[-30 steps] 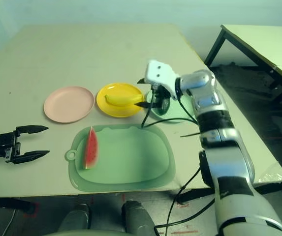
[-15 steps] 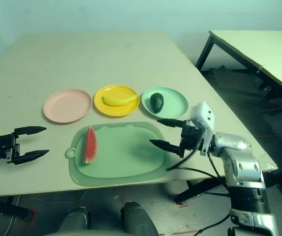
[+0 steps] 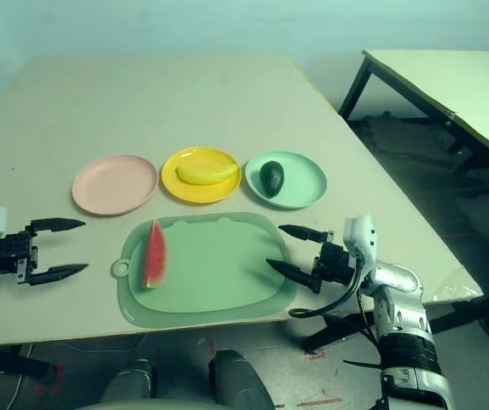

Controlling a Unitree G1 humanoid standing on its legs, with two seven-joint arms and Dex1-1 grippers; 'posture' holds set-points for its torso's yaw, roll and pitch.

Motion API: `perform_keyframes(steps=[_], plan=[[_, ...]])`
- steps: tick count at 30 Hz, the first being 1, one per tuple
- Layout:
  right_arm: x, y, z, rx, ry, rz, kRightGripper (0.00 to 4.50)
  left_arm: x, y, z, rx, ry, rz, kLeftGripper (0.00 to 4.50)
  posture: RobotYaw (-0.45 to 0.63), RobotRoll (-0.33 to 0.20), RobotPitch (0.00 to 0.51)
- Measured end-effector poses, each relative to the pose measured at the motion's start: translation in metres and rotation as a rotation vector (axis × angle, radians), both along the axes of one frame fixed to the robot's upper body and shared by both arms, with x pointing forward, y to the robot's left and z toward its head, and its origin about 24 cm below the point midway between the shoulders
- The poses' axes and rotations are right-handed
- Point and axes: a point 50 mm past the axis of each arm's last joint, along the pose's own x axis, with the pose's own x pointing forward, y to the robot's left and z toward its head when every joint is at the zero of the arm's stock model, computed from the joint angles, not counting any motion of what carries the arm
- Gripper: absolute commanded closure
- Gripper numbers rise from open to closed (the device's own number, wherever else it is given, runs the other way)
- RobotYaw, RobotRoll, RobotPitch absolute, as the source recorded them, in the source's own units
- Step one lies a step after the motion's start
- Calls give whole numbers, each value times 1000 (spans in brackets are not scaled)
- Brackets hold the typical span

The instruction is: Place the fruits into color-matched plates.

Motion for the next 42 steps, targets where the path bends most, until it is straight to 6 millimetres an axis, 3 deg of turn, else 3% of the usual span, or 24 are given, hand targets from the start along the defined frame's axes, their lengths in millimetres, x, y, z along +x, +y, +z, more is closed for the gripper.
perform_keyframes(steps=[4,8,12,17,30,42], plan=[[-2,0,-5,-18,8,13,26,17,-21,31,178,-112,-178,0,-145,0,57],[-7,0,-10,-26,25,19,26,27,-50,41,226,-147,-338,0,-181,0,53],[-16,1,-15,-34,35,22,26,31,-76,47,259,-163,-481,0,-222,0,46],[-17,4,-12,-39,14,13,26,34,-101,39,295,-162,-618,0,-249,0,42],[-27,13,-14,-34,-4,7,26,37,-120,14,500,-141,-853,0,-308,0,41],[-34,18,-18,-39,9,21,26,53,-125,-2,542,-167,-818,0,-315,0,36]])
